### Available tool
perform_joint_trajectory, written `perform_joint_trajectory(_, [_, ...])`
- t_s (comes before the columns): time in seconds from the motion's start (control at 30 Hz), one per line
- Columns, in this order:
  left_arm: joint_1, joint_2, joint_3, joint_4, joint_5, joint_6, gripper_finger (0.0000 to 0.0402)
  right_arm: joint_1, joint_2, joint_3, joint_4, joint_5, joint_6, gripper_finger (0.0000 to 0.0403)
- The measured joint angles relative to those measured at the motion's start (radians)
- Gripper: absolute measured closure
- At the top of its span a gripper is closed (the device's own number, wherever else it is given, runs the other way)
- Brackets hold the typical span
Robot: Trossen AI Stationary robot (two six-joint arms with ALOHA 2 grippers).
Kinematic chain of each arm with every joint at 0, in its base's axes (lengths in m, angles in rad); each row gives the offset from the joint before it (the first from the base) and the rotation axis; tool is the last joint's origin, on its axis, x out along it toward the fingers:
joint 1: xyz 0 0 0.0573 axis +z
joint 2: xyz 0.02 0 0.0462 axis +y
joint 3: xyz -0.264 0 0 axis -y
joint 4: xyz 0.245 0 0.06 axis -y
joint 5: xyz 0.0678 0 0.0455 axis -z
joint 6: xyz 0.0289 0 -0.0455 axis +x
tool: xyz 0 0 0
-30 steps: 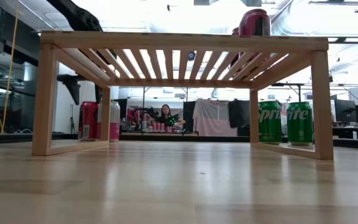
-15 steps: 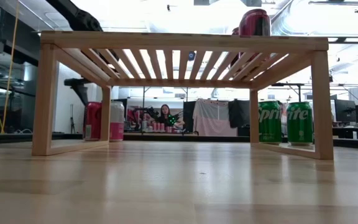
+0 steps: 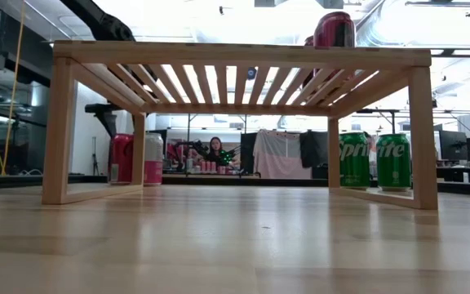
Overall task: Place canned beverage on shelf
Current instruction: Put the top left red soda can on the shelf
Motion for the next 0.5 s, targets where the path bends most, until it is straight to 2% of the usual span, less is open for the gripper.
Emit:
perform_joint_trajectory(0.2, [0.0,-0.002,0.003,-0.003,-0.009,0.003,0.017,0.0,0.0,0.0,0.0,0.0,0.0,0.0402])
perform_joint_trajectory(0.33, [0.0,-0.002,0.004,-0.014,-0.008,0.017,0.0176,0.0,0.0,0.0,0.0,-0.001,0.009,0.0402])
perform_joint_trajectory(0.5, [-0.002,-0.008,-0.004,-0.04,-0.003,0.018,0.0215,0.0,0.0,0.0,0.0,-0.045,0.023,0.0402])
